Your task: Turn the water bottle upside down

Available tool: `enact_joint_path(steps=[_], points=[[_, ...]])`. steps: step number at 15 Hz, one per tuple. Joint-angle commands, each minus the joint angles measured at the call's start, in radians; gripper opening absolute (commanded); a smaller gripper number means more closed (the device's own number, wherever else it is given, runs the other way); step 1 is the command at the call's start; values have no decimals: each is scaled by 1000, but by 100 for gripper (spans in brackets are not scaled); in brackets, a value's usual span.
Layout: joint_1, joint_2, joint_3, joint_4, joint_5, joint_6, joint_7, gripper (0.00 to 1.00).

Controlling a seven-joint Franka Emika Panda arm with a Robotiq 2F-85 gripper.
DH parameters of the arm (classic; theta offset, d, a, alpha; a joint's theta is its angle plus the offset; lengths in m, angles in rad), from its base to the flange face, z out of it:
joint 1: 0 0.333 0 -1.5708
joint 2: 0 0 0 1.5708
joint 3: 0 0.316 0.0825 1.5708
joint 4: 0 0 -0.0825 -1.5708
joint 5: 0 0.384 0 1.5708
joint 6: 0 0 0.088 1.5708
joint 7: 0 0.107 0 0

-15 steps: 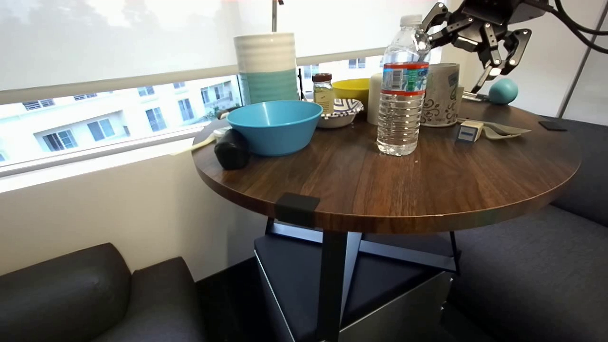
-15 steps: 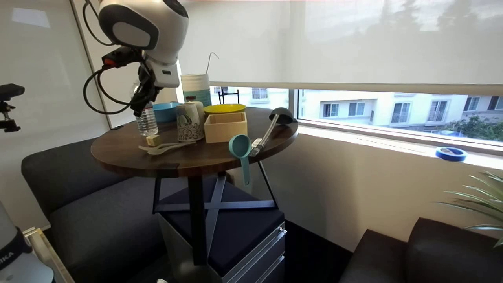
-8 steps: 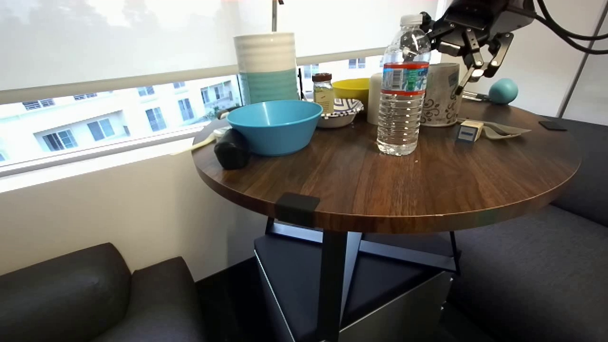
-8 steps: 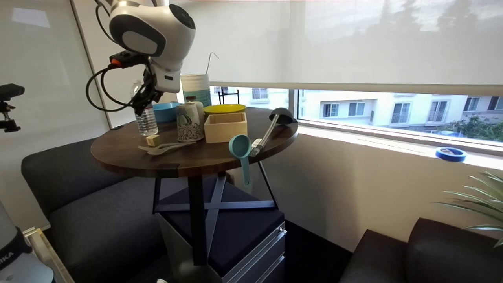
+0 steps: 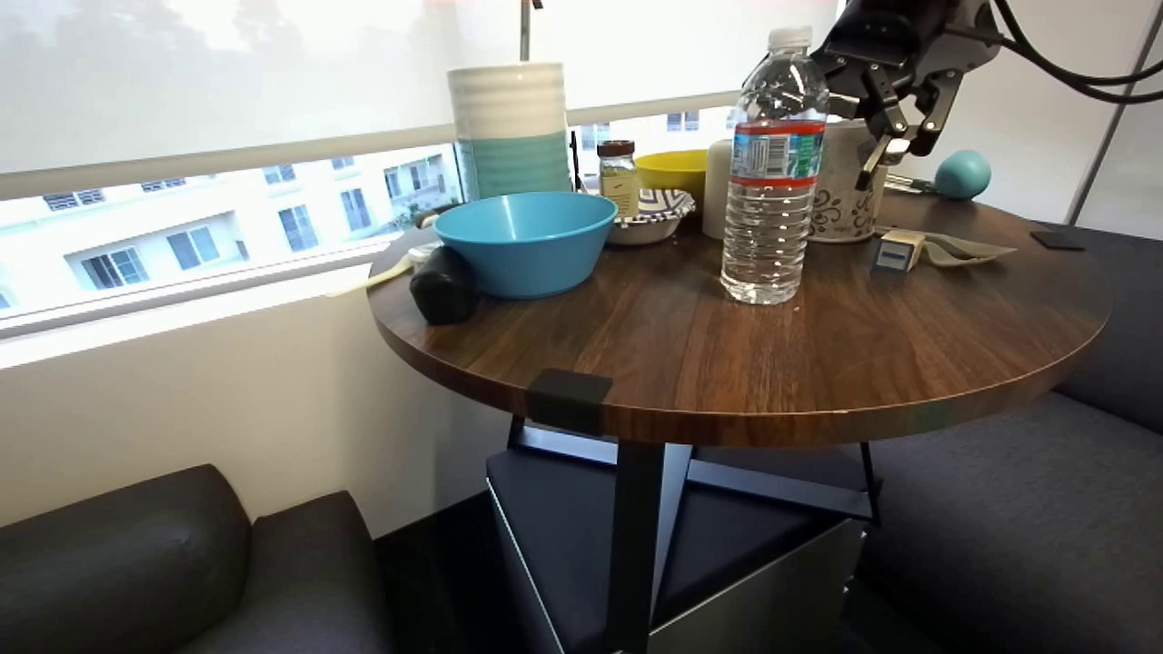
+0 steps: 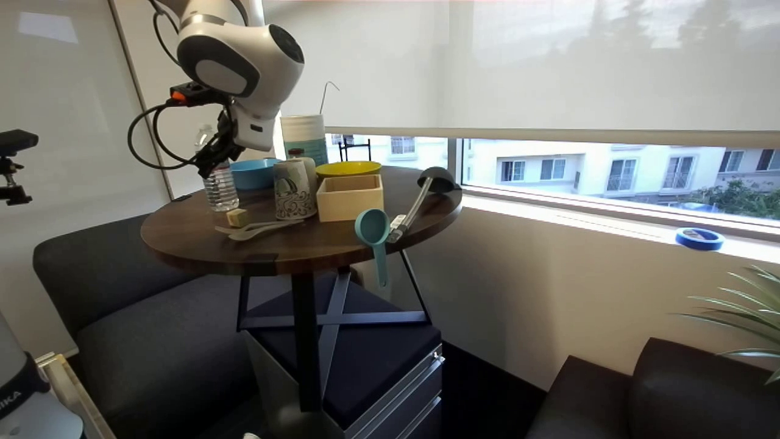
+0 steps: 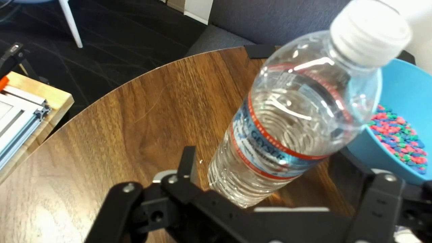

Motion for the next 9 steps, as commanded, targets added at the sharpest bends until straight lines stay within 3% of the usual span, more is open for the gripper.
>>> enact_joint_path(steps=[1, 9], points=[[2, 24, 6, 20, 34, -29, 34, 100], [11, 70, 10, 22, 96, -66, 64, 100]])
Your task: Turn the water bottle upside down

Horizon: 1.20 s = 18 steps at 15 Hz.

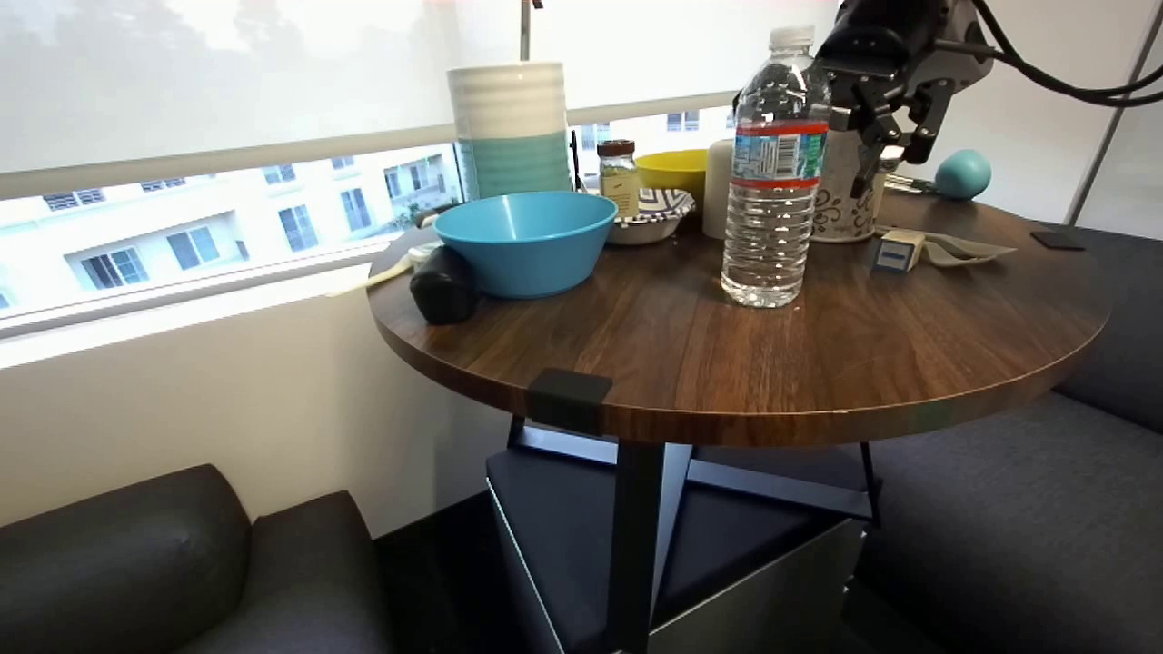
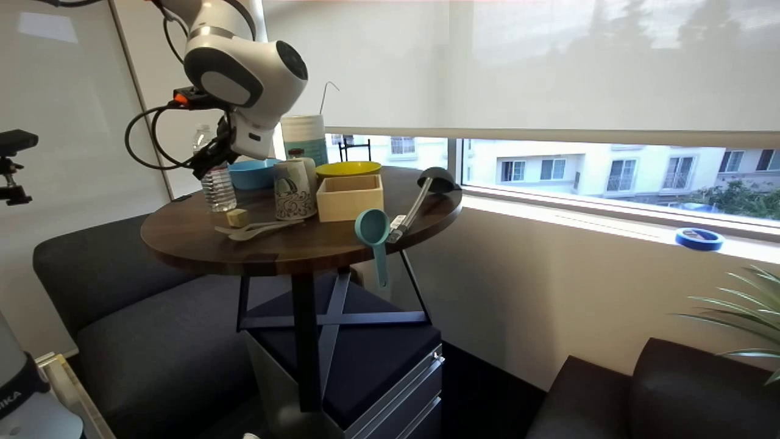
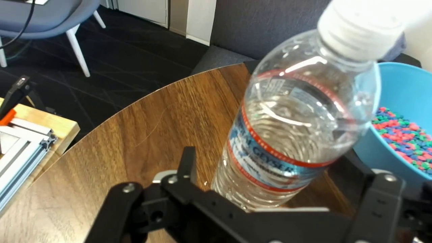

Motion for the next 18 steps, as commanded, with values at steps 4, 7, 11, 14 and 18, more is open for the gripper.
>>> enact_joint_path(steps=[4, 7, 11, 14, 18], points=[[13, 55, 8, 19, 55, -30, 39, 100], [17, 66, 10, 17, 60, -31, 44, 97], [19, 69, 11, 15, 69, -29, 44, 65], [19, 68, 11, 13, 71, -25, 46, 43], [19, 52, 13, 8, 65, -15, 46, 28]])
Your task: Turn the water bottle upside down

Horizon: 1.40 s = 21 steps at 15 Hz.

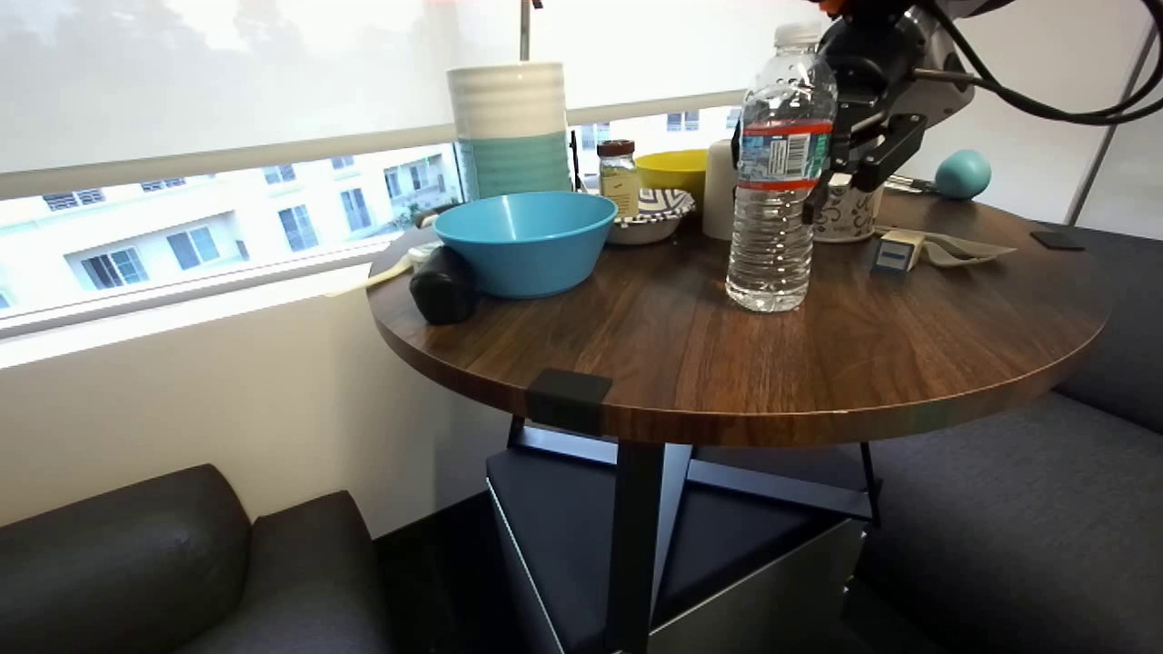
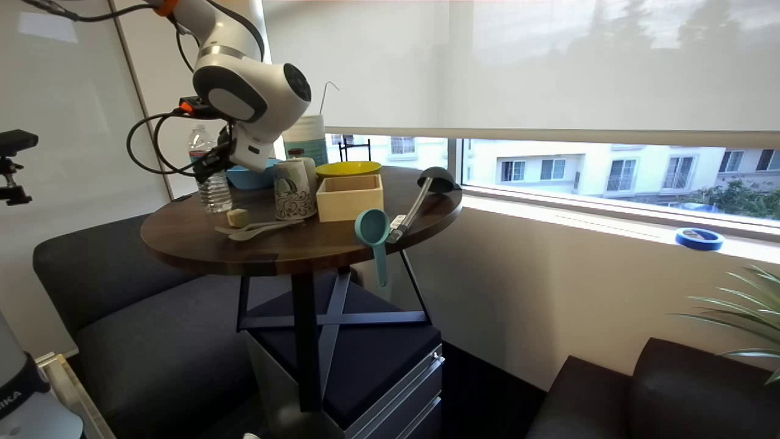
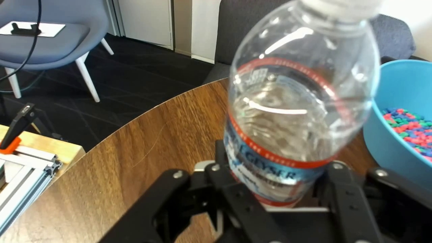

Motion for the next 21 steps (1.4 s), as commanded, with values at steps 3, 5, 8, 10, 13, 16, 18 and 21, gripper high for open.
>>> enact_joint_path(steps=[3, 5, 8, 10, 13, 16, 18, 21], points=[[12, -43, 19, -3, -16, 34, 11, 23], [18, -73, 38, -14, -59, 75, 11, 22], [37, -134, 78, -33, -135, 128, -8, 22], [49, -175, 105, -46, -199, 155, -12, 22], [65, -233, 142, -71, -299, 195, -32, 22], [79, -286, 173, -102, -383, 244, -60, 22], [88, -316, 191, -125, -435, 293, -79, 22], [94, -338, 220, -172, -514, 411, -102, 22]])
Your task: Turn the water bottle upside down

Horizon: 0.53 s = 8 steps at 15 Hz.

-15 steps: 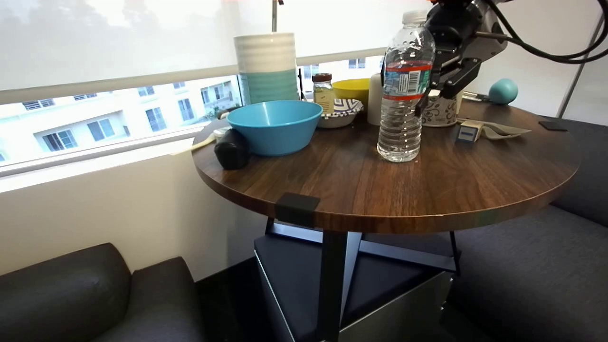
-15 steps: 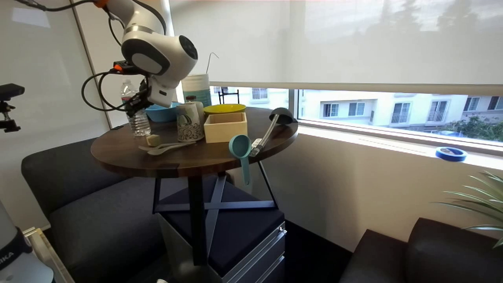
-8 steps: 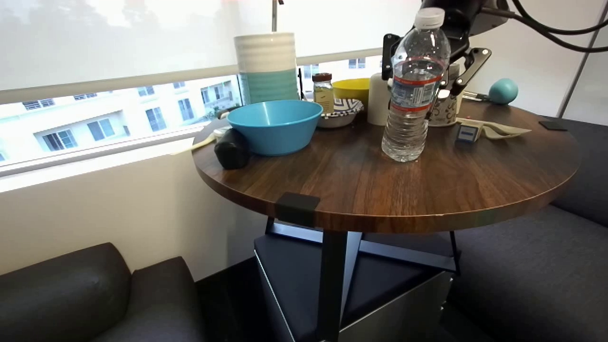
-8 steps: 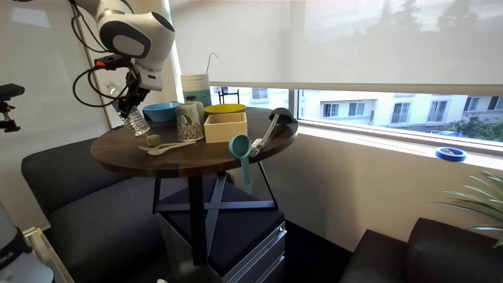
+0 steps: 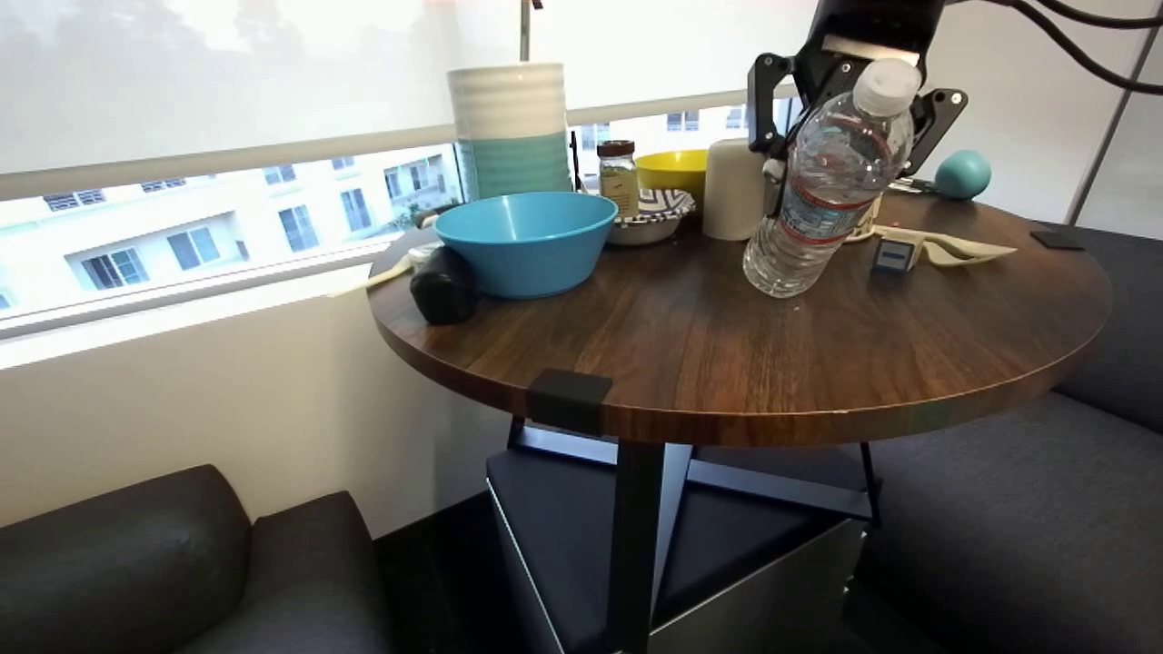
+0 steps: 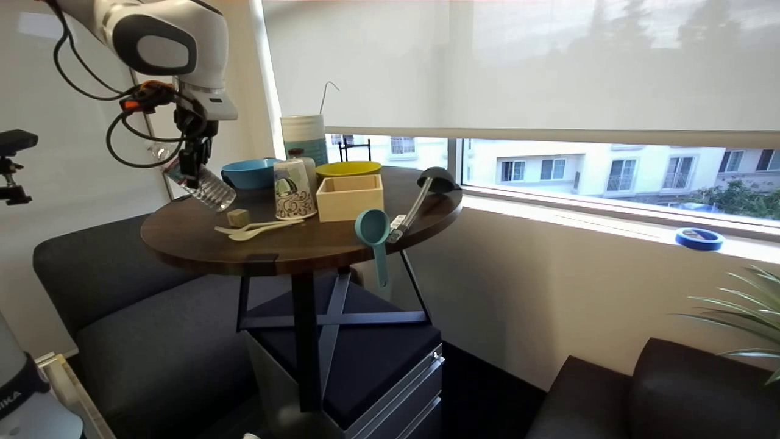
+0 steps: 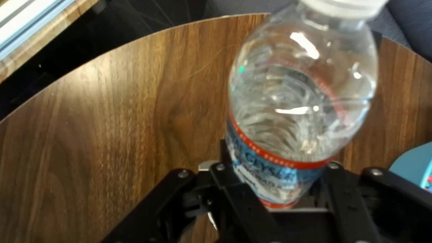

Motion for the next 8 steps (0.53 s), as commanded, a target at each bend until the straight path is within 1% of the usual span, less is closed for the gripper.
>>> enact_joint_path(steps=[1, 5, 7, 8], points=[[12, -60, 32, -85, -94, 159, -32, 22], [13, -92, 71, -168, -167, 401, -30, 22], [12, -97, 82, -198, -191, 470, -9, 22], [16, -98, 80, -207, -190, 481, -6, 22]])
